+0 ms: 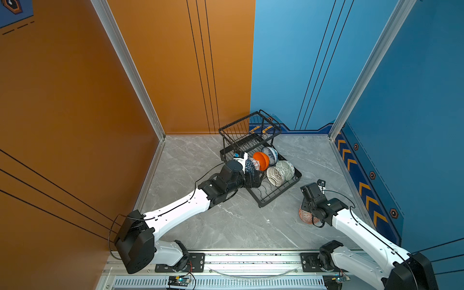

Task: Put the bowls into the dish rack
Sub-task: 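Lower the right gripper and grasp the orange-patterned bowl rim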

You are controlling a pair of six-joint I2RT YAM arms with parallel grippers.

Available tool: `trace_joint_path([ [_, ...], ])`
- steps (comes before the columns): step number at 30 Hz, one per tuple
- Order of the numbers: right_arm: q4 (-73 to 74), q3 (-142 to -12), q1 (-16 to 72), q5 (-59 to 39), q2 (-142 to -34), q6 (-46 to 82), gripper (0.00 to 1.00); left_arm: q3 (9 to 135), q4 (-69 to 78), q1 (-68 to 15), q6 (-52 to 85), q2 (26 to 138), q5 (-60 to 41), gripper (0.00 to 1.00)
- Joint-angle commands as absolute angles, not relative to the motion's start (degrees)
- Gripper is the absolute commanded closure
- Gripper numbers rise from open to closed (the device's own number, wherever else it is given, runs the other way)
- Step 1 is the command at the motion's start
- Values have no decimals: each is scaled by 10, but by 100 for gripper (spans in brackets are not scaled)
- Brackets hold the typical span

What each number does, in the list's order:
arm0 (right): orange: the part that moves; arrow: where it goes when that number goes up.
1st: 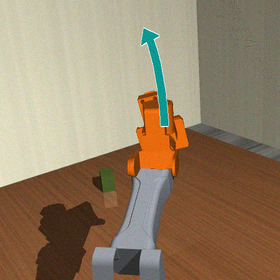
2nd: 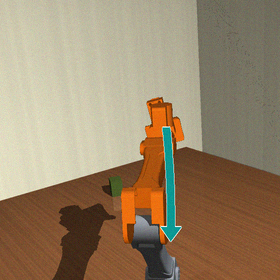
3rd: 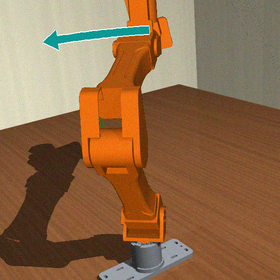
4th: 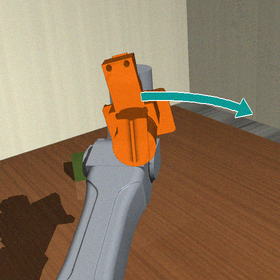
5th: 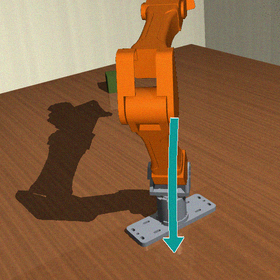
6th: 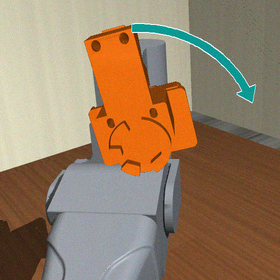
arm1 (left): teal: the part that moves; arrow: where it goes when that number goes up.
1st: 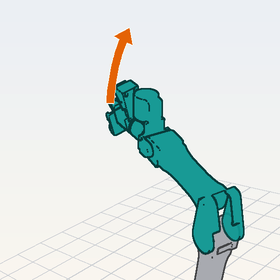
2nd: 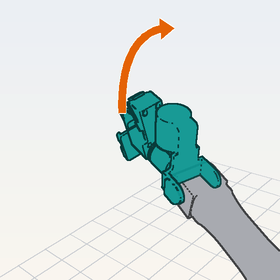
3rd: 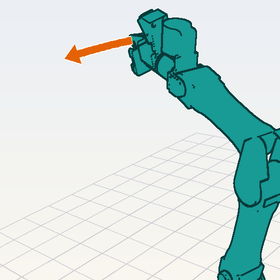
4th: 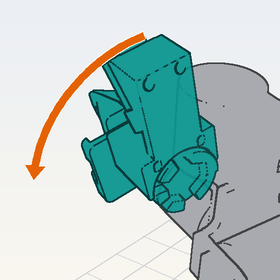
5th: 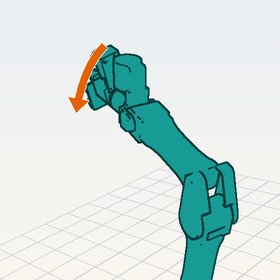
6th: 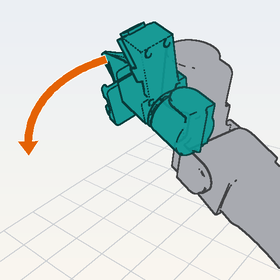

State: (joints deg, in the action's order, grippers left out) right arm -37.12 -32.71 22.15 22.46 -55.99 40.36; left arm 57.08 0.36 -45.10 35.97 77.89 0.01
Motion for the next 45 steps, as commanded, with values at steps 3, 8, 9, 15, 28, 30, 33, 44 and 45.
trace_joint_path([
  [3,-392,-316,195,217,-549,410,47,563,3,-449,352,779,4,2],
  [8,-382,-308,173,199,-547,407,47,562,2,-448,351,775,5,2],
  [9,-381,-306,172,195,-548,407,46,561,2,-448,351,775,5,2],
  [15,-373,-291,170,182,-543,416,45,555,7,-447,352,776,4,2],
  [28,-394,-307,169,158,-490,408,34,552,9,-443,351,773,2,2],
  [30,-397,-316,171,144,-496,398,33,553,9,-442,351,774,1,2],
  [33,-392,-324,182,128,-514,389,33,554,9,-442,351,771,3,2],
  [44,-351,-320,220,133,-605,377,50,552,2,-437,351,761,3,2],
  [45,-350,-320,223,133,-611,377,54,551,2,-437,351,761,3,2],
])
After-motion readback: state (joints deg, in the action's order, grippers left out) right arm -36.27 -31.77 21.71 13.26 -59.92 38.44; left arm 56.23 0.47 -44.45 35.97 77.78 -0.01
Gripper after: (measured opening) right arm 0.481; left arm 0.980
